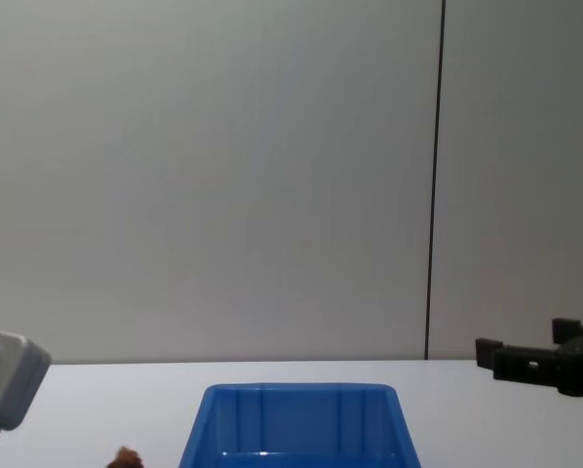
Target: Pick up the two dolls from the table and place them into the box.
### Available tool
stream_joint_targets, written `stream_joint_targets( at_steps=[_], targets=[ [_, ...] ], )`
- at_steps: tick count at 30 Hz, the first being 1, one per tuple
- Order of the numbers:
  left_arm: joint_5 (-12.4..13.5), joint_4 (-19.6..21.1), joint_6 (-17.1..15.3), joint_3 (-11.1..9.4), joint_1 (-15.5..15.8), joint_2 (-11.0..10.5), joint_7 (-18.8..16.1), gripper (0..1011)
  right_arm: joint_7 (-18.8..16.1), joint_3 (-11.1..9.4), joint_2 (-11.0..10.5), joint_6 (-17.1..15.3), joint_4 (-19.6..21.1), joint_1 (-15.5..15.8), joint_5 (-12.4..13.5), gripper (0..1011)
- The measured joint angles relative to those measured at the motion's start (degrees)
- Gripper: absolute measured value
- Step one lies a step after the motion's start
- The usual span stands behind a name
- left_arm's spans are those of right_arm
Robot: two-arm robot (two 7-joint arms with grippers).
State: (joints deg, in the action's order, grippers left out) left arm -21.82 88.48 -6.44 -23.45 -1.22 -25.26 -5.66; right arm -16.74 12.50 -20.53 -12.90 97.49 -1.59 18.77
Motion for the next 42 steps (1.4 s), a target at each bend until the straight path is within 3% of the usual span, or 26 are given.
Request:
stream_joint_targets(
  at_steps=[6, 15, 24, 34, 42],
  targets=[
    [0.4, -0.1, -0.4, 0.2, 0.2, 0.2, 0.5, 306, 0.0, 0.0, 0.0, 0.0, 0.0, 0.0, 0.0, 1001],
    [1.8, 1.4, -0.3, 0.9, 0.7, 0.1, 1.0, 305, 0.0, 0.0, 0.0, 0.0, 0.0, 0.0, 0.0, 1001],
    [4.9, 4.2, 0.0, 1.8, 2.5, 0.1, 2.2, 305, 0.0, 0.0, 0.0, 0.0, 0.0, 0.0, 0.0, 1001],
    [9.7, 5.5, 0.7, 2.0, 7.3, 2.7, 6.9, 305, 0.0, 0.0, 0.0, 0.0, 0.0, 0.0, 0.0, 1001],
    [11.8, 3.6, 1.8, 1.3, 11.2, 5.8, 11.4, 531, 0.0, 0.0, 0.0, 0.0, 0.0, 0.0, 0.0, 1001]
  ],
)
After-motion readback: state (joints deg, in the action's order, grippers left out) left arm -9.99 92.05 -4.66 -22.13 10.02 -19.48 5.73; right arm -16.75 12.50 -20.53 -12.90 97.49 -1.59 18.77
